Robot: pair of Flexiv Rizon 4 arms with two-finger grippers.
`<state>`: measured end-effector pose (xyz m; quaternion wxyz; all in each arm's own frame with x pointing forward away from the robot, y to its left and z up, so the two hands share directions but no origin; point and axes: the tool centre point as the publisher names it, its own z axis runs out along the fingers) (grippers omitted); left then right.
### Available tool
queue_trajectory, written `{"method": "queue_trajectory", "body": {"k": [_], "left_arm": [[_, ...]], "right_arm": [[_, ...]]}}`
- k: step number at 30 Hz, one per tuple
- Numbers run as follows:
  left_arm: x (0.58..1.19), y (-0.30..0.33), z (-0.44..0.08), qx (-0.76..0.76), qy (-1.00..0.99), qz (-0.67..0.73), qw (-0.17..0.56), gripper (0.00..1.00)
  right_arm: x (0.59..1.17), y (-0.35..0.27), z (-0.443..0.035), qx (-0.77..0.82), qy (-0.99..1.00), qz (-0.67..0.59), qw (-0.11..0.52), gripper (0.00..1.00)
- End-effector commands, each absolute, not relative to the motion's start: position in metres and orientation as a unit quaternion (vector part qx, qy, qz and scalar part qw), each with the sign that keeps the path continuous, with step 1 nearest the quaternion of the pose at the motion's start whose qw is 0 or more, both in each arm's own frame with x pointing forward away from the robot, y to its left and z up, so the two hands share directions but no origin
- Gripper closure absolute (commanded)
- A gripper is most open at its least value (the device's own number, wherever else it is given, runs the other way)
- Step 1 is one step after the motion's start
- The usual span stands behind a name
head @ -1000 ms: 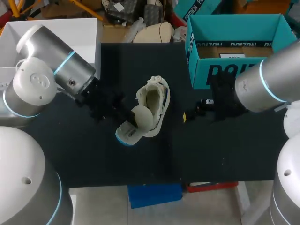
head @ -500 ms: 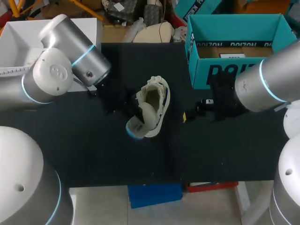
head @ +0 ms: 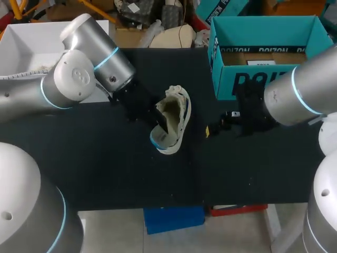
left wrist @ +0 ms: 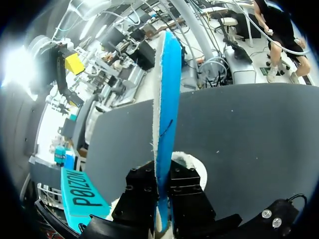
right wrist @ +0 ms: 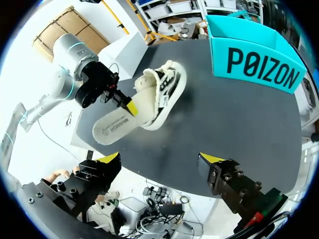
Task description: Take the shoe out of the shoebox, open the shoe tongue, remove and reinsert the insole, then place the shoe into the shoebox
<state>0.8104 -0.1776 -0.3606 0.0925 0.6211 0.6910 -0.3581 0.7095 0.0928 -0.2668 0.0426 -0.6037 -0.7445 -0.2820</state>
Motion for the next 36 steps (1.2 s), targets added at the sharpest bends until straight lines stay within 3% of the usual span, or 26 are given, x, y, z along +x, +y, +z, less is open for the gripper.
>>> {"method": "queue_trajectory", "body": {"k": [1, 15, 16, 17, 18, 19, 20, 26, 34, 35, 36], "left_arm": [[0.823, -0.187, -0.374, 0.611, 0.695, -0.367, 0.094, 1.00], [0.852, -0.192, -0.388, 0.561, 0.725, -0.366, 0.162, 0.98], [0.852, -0.192, -0.388, 0.560, 0.725, -0.366, 0.162, 0.71], [0.851, -0.192, -0.389, 0.559, 0.726, -0.366, 0.162, 0.54], [0.849, -0.190, -0.387, 0.559, 0.725, -0.367, 0.162, 0.27], [0.847, -0.189, -0.384, 0.559, 0.725, -0.367, 0.164, 0.08], [0.845, -0.188, -0.382, 0.556, 0.725, -0.372, 0.165, 0.00], [0.826, -0.177, -0.358, 0.564, 0.714, -0.379, 0.168, 0.02], [0.794, -0.165, -0.341, 0.575, 0.703, -0.388, 0.157, 0.25], [0.792, -0.164, -0.341, 0.574, 0.703, -0.389, 0.155, 0.30], [0.789, -0.163, -0.341, 0.575, 0.703, -0.390, 0.153, 0.43]], "right_arm": [[0.709, 0.094, -0.267, -0.604, -0.744, -0.282, 0.041, 0.00], [0.709, 0.094, -0.267, -0.604, -0.744, -0.282, 0.041, 0.00], [0.709, 0.094, -0.267, -0.604, -0.744, -0.282, 0.041, 0.00], [0.709, 0.094, -0.267, -0.604, -0.744, -0.282, 0.041, 0.00], [0.709, 0.094, -0.267, -0.604, -0.744, -0.282, 0.041, 0.00], [0.709, 0.094, -0.267, -0.604, -0.744, -0.282, 0.041, 0.00], [0.709, 0.094, -0.267, -0.604, -0.744, -0.282, 0.041, 0.00], [0.709, 0.094, -0.267, -0.604, -0.744, -0.282, 0.041, 0.00], [0.709, 0.094, -0.267, -0.604, -0.744, -0.282, 0.041, 0.00], [0.709, 0.094, -0.267, -0.604, -0.744, -0.282, 0.041, 0.00], [0.709, 0.094, -0.267, -0.604, -0.744, -0.282, 0.041, 0.00]]}}
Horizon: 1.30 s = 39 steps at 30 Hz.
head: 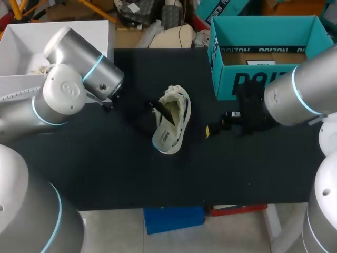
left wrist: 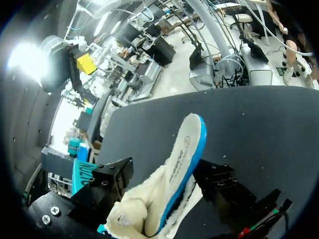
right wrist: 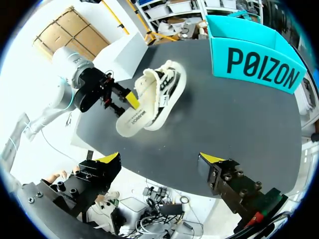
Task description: Take the shoe out of the shoebox, open the shoe tongue, remove and reinsert the insole, then place the shoe into the shoebox
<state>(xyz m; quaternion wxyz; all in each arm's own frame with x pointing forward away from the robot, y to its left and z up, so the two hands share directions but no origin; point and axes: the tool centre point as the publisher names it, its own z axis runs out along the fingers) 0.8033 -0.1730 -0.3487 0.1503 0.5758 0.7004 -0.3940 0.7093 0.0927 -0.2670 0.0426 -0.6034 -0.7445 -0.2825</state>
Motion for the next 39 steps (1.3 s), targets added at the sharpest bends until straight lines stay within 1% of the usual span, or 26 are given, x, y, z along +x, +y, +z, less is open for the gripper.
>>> {"method": "queue_trajectory", "body": {"k": [1, 3, 4, 6, 7, 18, 24, 29, 39], "left_arm": [[0.786, -0.161, -0.341, 0.576, 0.702, -0.390, 0.151, 0.52], [0.783, -0.159, -0.342, 0.581, 0.703, -0.384, 0.144, 0.60], [0.781, -0.158, -0.343, 0.584, 0.704, -0.380, 0.137, 0.66], [0.780, -0.156, -0.344, 0.584, 0.706, -0.378, 0.133, 0.90], [0.780, -0.155, -0.345, 0.584, 0.707, -0.378, 0.130, 1.00], [0.791, -0.161, -0.352, 0.567, 0.723, -0.367, 0.146, 1.00], [0.805, -0.168, -0.358, 0.560, 0.730, -0.357, 0.160, 1.00], [0.819, -0.175, -0.364, 0.566, 0.725, -0.345, 0.186, 1.00], [0.839, -0.179, -0.380, 0.563, 0.728, -0.338, 0.198, 1.00]], "right_arm": [[0.709, 0.094, -0.267, -0.604, -0.744, -0.282, 0.041, 0.00], [0.709, 0.094, -0.267, -0.604, -0.744, -0.282, 0.041, 0.00], [0.709, 0.094, -0.267, -0.604, -0.744, -0.282, 0.041, 0.00], [0.709, 0.094, -0.267, -0.604, -0.744, -0.282, 0.041, 0.00], [0.709, 0.094, -0.267, -0.604, -0.744, -0.282, 0.041, 0.00], [0.709, 0.094, -0.267, -0.604, -0.744, -0.282, 0.041, 0.00], [0.709, 0.094, -0.267, -0.604, -0.744, -0.282, 0.041, 0.00], [0.709, 0.094, -0.267, -0.604, -0.744, -0.282, 0.041, 0.00], [0.709, 0.094, -0.267, -0.604, -0.744, -0.282, 0.041, 0.00]]}}
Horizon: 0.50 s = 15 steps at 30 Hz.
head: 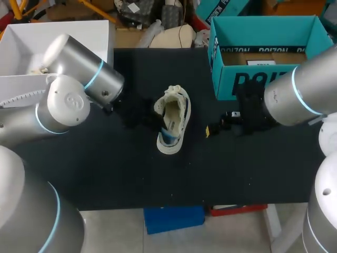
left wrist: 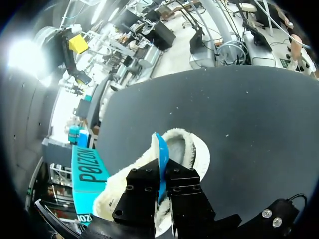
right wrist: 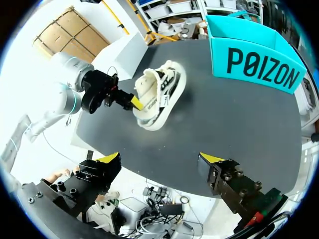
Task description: Take the shoe out of the shoebox, open the shoe tongue, remove and reinsert the insole, then place the shoe into the shoebox
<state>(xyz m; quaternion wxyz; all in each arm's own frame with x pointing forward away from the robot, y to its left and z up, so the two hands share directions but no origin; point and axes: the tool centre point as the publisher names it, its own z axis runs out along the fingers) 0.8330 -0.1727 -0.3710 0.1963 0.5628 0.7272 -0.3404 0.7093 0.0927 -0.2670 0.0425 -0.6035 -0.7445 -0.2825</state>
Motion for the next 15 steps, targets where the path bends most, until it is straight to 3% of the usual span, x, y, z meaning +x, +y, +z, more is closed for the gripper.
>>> {"method": "queue_trajectory", "body": {"k": [1, 15], "left_arm": [[0.842, -0.180, -0.382, 0.565, 0.730, -0.329, 0.201, 1.00], [0.845, -0.191, -0.395, 0.622, 0.720, -0.244, 0.187, 1.00]], "right_arm": [[0.709, 0.094, -0.267, -0.604, -0.744, -0.282, 0.041, 0.00], [0.709, 0.094, -0.267, -0.604, -0.744, -0.282, 0.041, 0.00]]}}
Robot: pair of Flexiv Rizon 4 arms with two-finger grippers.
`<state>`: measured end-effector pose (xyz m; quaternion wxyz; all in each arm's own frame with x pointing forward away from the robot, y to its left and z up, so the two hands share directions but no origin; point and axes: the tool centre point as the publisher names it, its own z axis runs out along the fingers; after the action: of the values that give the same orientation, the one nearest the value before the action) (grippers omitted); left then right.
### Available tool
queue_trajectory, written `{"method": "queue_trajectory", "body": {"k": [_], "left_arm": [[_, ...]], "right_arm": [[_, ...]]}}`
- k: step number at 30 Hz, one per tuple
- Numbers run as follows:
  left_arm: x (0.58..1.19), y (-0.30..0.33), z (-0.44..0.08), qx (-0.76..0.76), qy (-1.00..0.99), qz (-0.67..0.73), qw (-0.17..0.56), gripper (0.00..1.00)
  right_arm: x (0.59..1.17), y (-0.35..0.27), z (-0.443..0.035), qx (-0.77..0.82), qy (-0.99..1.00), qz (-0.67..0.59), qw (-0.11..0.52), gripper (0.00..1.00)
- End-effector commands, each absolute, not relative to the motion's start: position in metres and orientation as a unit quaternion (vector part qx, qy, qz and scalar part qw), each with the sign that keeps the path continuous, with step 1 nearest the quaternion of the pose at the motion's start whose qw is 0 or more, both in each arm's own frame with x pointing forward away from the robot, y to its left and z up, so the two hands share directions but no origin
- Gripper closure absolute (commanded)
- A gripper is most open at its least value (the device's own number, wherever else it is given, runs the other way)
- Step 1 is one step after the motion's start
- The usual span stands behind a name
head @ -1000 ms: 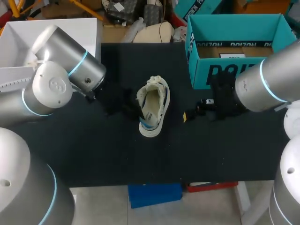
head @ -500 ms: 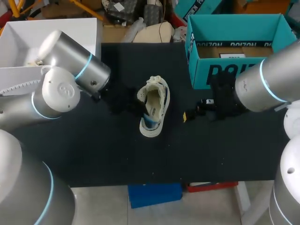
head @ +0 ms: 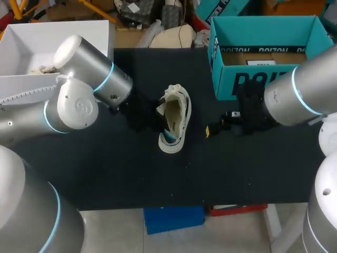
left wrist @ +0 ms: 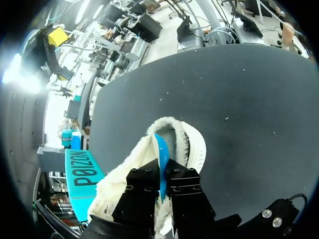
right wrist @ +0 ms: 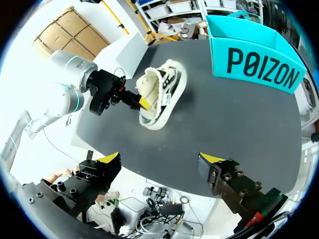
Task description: Take the shoe out of the shoebox, open the shoe tongue, remove and reinsert the insole, then place the shoe into the shoebox
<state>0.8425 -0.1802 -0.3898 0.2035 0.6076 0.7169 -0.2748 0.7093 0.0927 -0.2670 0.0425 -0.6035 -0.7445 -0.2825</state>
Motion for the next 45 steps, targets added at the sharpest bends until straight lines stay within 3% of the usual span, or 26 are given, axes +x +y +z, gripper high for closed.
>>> {"method": "queue_trajectory", "body": {"k": [1, 9, 10, 11, 12, 26, 27, 28, 30, 45], "left_arm": [[0.844, -0.192, -0.397, 0.630, 0.718, -0.232, 0.184, 1.00], [0.837, -0.196, -0.410, 0.635, 0.720, -0.224, 0.168, 1.00], [0.837, -0.196, -0.410, 0.634, 0.721, -0.225, 0.168, 0.67], [0.836, -0.195, -0.409, 0.630, 0.723, -0.229, 0.170, 0.10], [0.836, -0.194, -0.406, 0.627, 0.724, -0.234, 0.171, 0.00], [0.830, -0.179, -0.334, 0.625, 0.708, -0.245, 0.218, 0.00], [0.831, -0.181, -0.335, 0.627, 0.708, -0.237, 0.222, 0.12], [0.832, -0.183, -0.336, 0.629, 0.709, -0.230, 0.222, 0.54], [0.831, -0.185, -0.343, 0.645, 0.706, -0.203, 0.213, 1.00], [0.842, -0.179, -0.382, 0.677, 0.706, -0.108, 0.180, 1.00]], "right_arm": [[0.709, 0.094, -0.267, -0.604, -0.744, -0.282, 0.041, 0.00], [0.709, 0.094, -0.267, -0.604, -0.744, -0.282, 0.041, 0.00], [0.709, 0.094, -0.267, -0.604, -0.744, -0.282, 0.041, 0.00], [0.709, 0.094, -0.267, -0.604, -0.744, -0.282, 0.041, 0.00], [0.709, 0.094, -0.267, -0.604, -0.744, -0.282, 0.041, 0.00], [0.709, 0.094, -0.267, -0.604, -0.744, -0.282, 0.041, 0.00], [0.709, 0.094, -0.267, -0.604, -0.744, -0.282, 0.041, 0.00], [0.709, 0.094, -0.267, -0.604, -0.744, -0.282, 0.041, 0.00], [0.709, 0.094, -0.267, -0.604, -0.744, -0.282, 0.041, 0.00], [0.709, 0.094, -0.267, -0.604, -0.744, -0.282, 0.041, 0.00]]}}
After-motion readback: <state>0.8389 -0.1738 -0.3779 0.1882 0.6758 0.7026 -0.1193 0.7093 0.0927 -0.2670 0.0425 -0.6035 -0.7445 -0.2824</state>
